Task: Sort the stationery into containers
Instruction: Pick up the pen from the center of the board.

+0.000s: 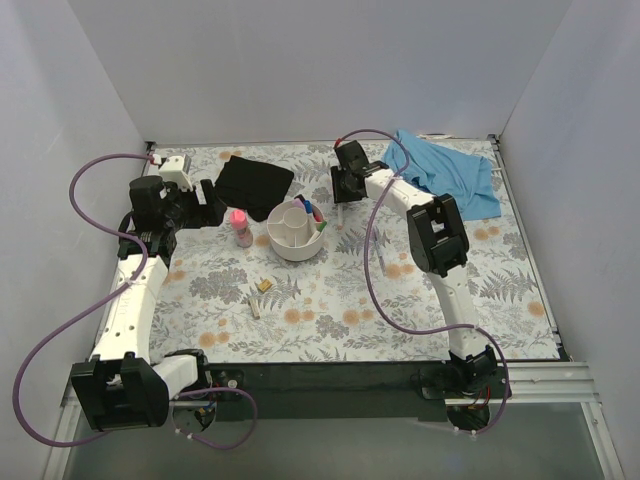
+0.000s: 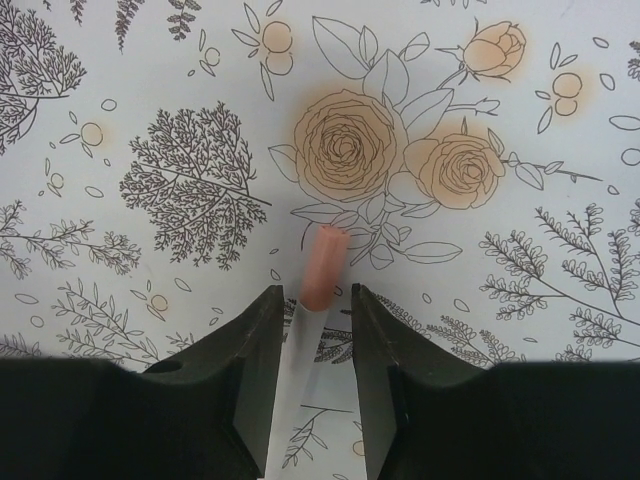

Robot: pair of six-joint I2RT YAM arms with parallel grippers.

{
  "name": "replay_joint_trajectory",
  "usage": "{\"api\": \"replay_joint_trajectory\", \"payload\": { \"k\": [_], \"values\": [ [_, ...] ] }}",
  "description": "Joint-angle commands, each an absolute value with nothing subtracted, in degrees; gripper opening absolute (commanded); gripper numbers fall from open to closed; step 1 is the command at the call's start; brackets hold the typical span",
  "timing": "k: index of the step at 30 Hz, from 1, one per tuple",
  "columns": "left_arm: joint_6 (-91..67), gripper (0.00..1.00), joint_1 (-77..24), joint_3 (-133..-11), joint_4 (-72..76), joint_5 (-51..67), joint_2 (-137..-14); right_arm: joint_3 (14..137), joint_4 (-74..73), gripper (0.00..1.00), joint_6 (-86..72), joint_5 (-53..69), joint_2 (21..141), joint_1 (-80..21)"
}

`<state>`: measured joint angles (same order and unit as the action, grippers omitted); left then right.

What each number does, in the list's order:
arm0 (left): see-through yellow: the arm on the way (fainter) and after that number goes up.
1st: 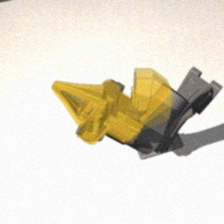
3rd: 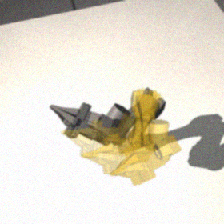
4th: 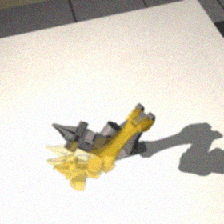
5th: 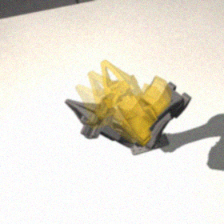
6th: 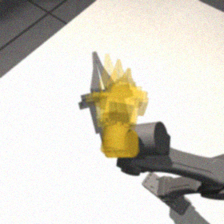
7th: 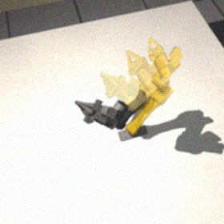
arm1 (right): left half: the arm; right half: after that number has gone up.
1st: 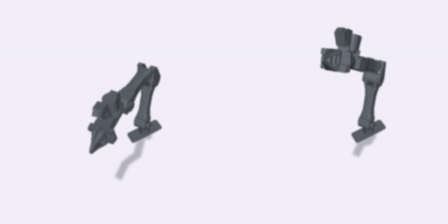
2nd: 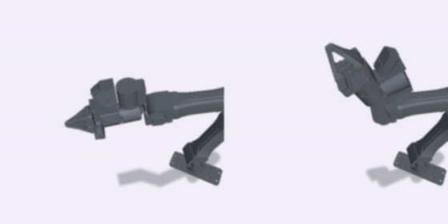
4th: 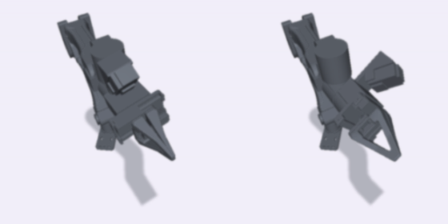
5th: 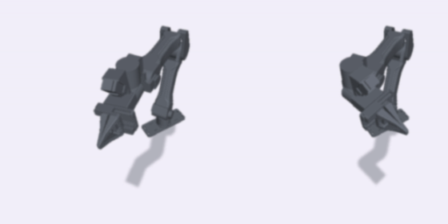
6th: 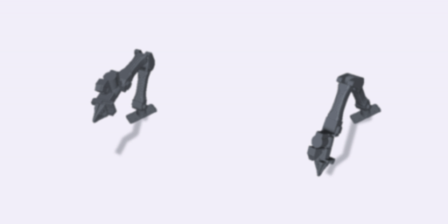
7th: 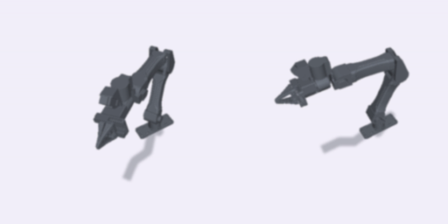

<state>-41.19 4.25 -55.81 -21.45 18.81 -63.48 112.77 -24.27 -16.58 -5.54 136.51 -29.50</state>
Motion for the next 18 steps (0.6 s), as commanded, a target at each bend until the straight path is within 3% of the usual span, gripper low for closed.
{"api": "replay_joint_trajectory", "payload": {
  "k": [1,5,8,9,11,18],
  "values": [
    [-41.6,0.76,4.0,-56.2,-21.8,18.2,-62.8,114.7,-25.3,0.41,-17.1,-8.3,138.8,-31.3],
    [-41.4,0.76,4.0,-57.2,-22.2,17.2,-62.8,113.8,-25.7,0.39,-16.2,-10.0,140.8,-31.8],
    [-41.0,0.76,4.0,-57.6,-22.5,16.5,-62.6,111.9,-26.0,0.29,-15.1,-12.1,141.7,-32.1],
    [-41.0,0.76,4.0,-57.6,-22.5,16.5,-62.5,111.3,-26.1,0.16,-14.8,-12.7,141.8,-32.2],
    [-41.0,0.76,4.0,-57.6,-22.7,16.2,-62.2,109.8,-26.5,0.02,-13.9,-14.1,141.6,-32.1],
    [-41.2,0.76,4.2,-57.7,-21.9,16.4,-62.1,107.4,-26.5,0.01,-12.0,-11.9,134.0,-30.7]
  ]
}}
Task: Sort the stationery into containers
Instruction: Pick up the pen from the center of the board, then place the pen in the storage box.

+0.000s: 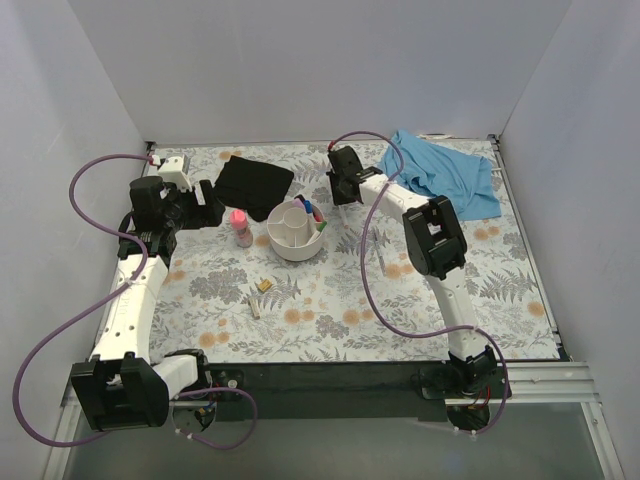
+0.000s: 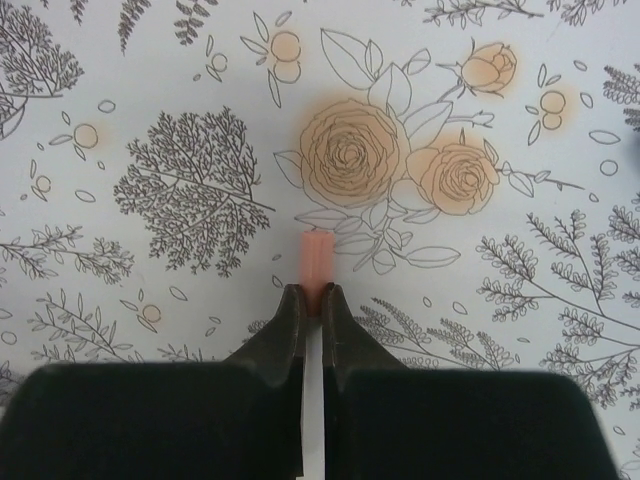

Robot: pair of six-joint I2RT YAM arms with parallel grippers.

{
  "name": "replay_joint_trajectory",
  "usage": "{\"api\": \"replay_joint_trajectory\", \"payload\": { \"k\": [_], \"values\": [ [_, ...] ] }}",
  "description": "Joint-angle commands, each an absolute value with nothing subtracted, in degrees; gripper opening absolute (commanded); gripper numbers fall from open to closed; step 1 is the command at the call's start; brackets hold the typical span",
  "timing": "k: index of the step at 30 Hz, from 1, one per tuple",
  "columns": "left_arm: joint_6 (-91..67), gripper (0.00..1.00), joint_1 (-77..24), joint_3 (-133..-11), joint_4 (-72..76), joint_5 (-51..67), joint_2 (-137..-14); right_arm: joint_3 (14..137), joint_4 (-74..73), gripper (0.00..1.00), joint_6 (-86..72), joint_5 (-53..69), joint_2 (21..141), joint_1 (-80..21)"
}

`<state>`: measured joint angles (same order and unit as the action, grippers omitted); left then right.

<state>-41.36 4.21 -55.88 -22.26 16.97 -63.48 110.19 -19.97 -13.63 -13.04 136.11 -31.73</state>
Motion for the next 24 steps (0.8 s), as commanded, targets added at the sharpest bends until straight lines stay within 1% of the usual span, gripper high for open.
{"api": "replay_joint_trajectory", "payload": {
  "k": [1,4,6,7,9,10,11,12,13,14,16,17,19,20,22,24],
  "values": [
    [-41.3,0.76,4.1,-57.4,-21.2,16.3,-62.1,108.3,-26.4,0.01,-11.8,-9.9,132.4,-29.8],
    [-41.9,0.76,4.1,-55.9,-19.2,16.8,-62.4,108.3,-23.9,0.01,-9.6,-3.3,125.2,-28.2],
    [-43.9,0.76,4.1,-54.2,-17.9,18.2,-62.9,105.7,-20.6,0.01,-7.1,2.2,119.0,-27.7],
    [-44.6,0.76,4.1,-53.7,-16.5,19.1,-63.3,101.3,-16.0,0.01,-6.4,4.1,114.0,-27.6],
    [-46.3,0.75,4.1,-51.9,-15.1,22.1,-64.0,94.8,-9.8,0.01,-5.5,9.8,108.7,-27.7],
    [-46.5,0.75,4.1,-51.5,-13.6,23.1,-64.3,88.5,-4.1,0.01,-5.4,11.1,103.9,-27.9],
    [-46.8,0.75,4.2,-50.8,-12.9,23.5,-64.6,85.7,-1.5,0.01,-5.4,12.4,101.7,-28.2],
    [-46.9,0.75,4.1,-50.8,-12.5,23.4,-65.2,83.0,1.1,0.01,-5.1,14.9,99.4,-29.3],
    [-47.0,0.75,4.1,-51.0,-12.5,21.9,-66.3,79.7,7.3,0.01,-4.5,16.0,95.1,-29.8],
    [-46.9,0.75,4.1,-51.5,-12.5,21.0,-67.1,74.0,10.3,0.01,-4.0,17.0,92.8,-30.5],
    [-46.0,0.76,4.1,-52.4,-12.9,19.6,-68.7,68.5,19.0,0.01,-1.2,19.0,87.3,-33.1],
    [-45.5,0.76,4.1,-53.3,-13.2,19.4,-69.1,64.2,21.9,0.01,-0.5,20.4,86.0,-35.0],
    [-44.4,0.76,4.1,-54.1,-14.1,18.8,-70.0,61.0,26.2,0.01,-0.3,20.2,83.5,-36.9],
    [-44.1,0.76,4.1,-54.7,-14.7,18.5,-70.2,58.2,31.2,0.01,-0.4,20.3,83.1,-38.2],
    [-43.7,0.76,4.1,-55.5,-16.3,18.2,-70.7,56.1,35.9,0.01,-0.8,20.6,83.1,-39.5],
    [-43.2,0.76,4.1,-56.5,-18.1,18.7,-71.0,52.8,45.0,0.01,-0.4,19.8,83.5,-41.0]
  ]
}}
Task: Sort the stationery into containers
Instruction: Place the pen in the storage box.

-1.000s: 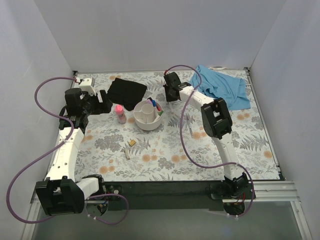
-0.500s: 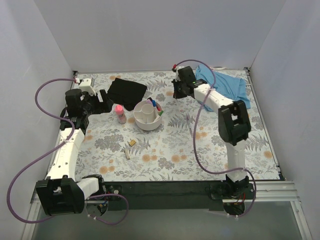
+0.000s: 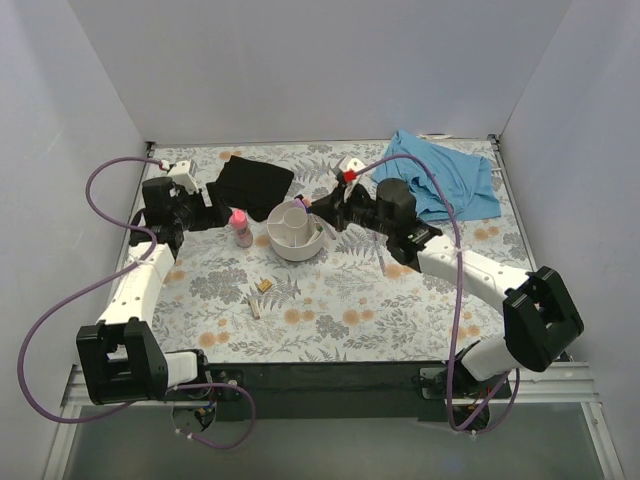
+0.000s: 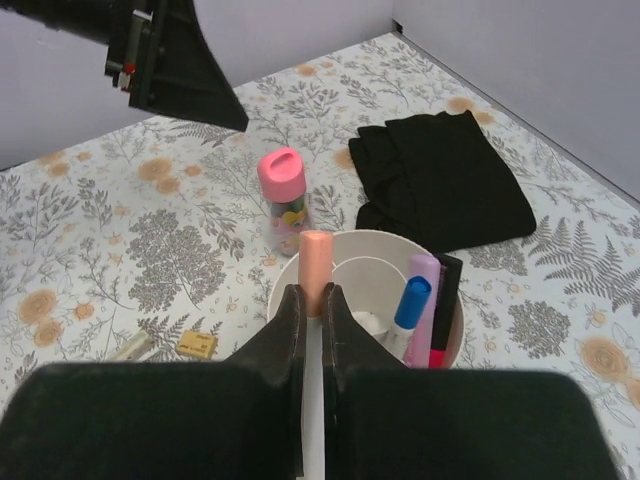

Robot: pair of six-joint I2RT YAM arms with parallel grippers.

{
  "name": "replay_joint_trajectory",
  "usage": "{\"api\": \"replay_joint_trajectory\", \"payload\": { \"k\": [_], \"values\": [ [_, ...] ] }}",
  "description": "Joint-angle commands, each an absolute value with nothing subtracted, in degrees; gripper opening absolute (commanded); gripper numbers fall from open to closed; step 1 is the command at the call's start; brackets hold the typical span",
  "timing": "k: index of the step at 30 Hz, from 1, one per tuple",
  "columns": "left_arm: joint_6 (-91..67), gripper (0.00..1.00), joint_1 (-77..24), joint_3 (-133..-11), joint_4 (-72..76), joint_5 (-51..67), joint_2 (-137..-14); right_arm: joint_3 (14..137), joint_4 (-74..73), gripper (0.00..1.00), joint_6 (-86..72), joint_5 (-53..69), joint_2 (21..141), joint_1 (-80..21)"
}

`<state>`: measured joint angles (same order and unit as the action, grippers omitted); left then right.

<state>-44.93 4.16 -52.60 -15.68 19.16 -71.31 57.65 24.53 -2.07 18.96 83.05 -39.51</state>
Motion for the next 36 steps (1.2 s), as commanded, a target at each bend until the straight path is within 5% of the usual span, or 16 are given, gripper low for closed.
{"api": "replay_joint_trajectory", "payload": {
  "k": [1,11,36],
  "values": [
    [-43.1,0.76,4.2,-56.8,-18.6,18.8,-71.2,52.0,48.1,0.01,-0.3,19.5,84.2,-41.6],
    [-40.4,0.76,4.1,-57.8,-24.1,17.6,-73.8,44.9,83.7,0.01,8.9,16.3,93.2,-44.7],
    [-38.2,0.76,4.2,-61.3,-23.7,15.3,-80.2,49.7,88.9,0.01,2.0,11.3,106.9,-44.1]
  ]
}}
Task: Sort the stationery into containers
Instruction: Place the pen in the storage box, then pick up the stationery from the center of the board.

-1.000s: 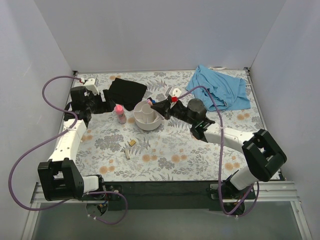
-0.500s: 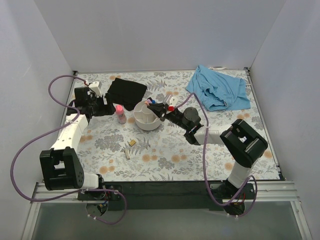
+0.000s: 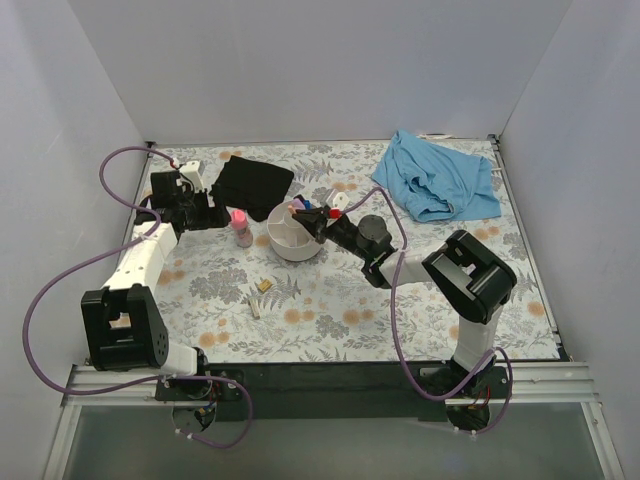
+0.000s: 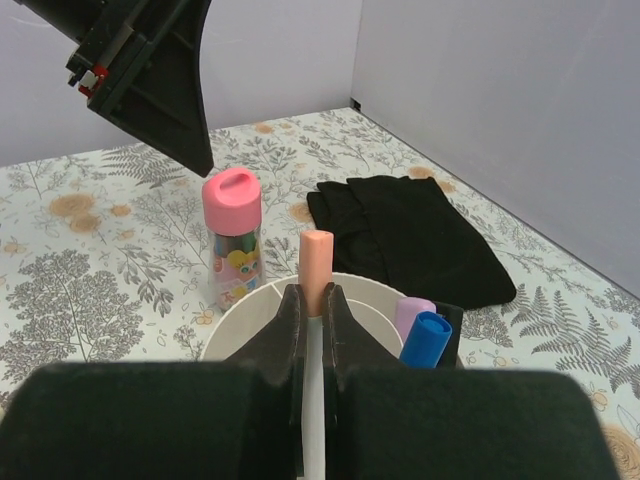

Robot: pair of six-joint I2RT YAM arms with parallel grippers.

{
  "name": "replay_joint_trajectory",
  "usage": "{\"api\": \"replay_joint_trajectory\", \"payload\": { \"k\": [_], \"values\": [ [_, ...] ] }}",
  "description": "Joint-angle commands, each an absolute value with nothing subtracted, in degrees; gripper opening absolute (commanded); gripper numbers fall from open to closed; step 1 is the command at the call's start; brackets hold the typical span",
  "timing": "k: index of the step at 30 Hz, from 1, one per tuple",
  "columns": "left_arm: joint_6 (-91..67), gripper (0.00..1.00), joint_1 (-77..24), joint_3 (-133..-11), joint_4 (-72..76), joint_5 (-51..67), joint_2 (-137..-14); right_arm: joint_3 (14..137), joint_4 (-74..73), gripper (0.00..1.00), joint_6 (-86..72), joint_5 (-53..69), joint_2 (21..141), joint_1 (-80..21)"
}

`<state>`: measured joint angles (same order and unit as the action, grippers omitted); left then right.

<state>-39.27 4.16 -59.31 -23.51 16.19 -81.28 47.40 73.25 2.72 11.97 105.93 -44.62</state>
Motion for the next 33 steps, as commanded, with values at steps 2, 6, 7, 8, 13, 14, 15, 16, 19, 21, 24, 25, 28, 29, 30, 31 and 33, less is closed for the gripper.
{"api": "replay_joint_trajectory", "payload": {
  "k": [2,6,7,8,13,14,15,16,19,21,24,25,28,29,30,31,33],
  "values": [
    [-38.2,0.76,4.1,-61.1,-23.7,15.2,-80.2,49.9,89.0,0.01,2.3,11.7,107.0,-44.0],
    [-38.1,0.76,4.1,-60.9,-23.6,15.0,-79.8,49.0,89.6,0.22,4.5,11.0,106.4,-43.9],
    [-38.1,0.76,4.1,-60.7,-23.4,14.9,-79.5,48.7,89.5,0.3,5.7,10.7,106.0,-43.9],
    [-38.2,0.76,4.1,-60.8,-23.1,15.0,-79.5,48.1,89.0,0.34,6.3,10.4,105.6,-43.9],
    [-38.6,0.76,4.1,-60.2,-21.8,17.0,-78.6,47.3,83.0,0.4,8.6,10.0,100.7,-43.6],
    [-38.3,0.76,4.1,-60.2,-21.4,17.9,-78.1,47.3,80.1,0.4,9.0,9.8,98.9,-43.6],
    [-38.1,0.76,4.1,-60.7,-21.3,19.2,-77.8,47.4,78.1,0.4,9.3,9.7,97.8,-43.6],
    [-38.1,0.76,4.2,-61.1,-21.3,20.5,-77.6,47.8,75.9,0.4,9.5,9.1,96.8,-43.6],
    [-38.1,0.74,4.0,-61.8,-21.6,25.0,-76.0,52.1,60.8,0.4,6.8,3.4,92.4,-42.7],
    [-38.1,0.65,3.6,-61.2,-21.8,27.8,-74.3,57.7,44.1,0.39,-0.6,-2.0,90.8,-41.1],
    [-35.4,0.16,3.0,-59.2,-22.1,33.7,-72.3,62.7,28.3,0.37,-9.6,-1.9,91.8,-35.9],
    [-35.4,0.0,2.6,-58.5,-21.5,34.0,-72.0,64.8,21.7,0.35,-10.5,-1.0,92.3,-33.2],
    [-35.3,0.0,2.2,-59.1,-19.4,36.6,-73.3,68.0,12.7,0.34,-11.2,5.0,94.5,-29.3],
    [-35.3,0.0,2.2,-61.2,-19.5,37.3,-74.1,69.2,10.6,0.34,-10.9,5.8,96.0,-28.6],
    [-34.8,0.0,2.2,-62.4,-20.2,38.6,-75.0,70.6,6.4,0.35,-10.6,6.8,97.0,-27.9],
    [-34.4,0.0,2.2,-63.5,-20.9,39.4,-77.3,71.8,4.4,0.35,-9.9,9.1,98.2,-26.7],
    [-34.3,0.0,2.1,-67.0,-23.3,40.3,-79.7,74.5,1.2,0.4,-9.8,10.6,101.0,-25.5]
  ]
}}
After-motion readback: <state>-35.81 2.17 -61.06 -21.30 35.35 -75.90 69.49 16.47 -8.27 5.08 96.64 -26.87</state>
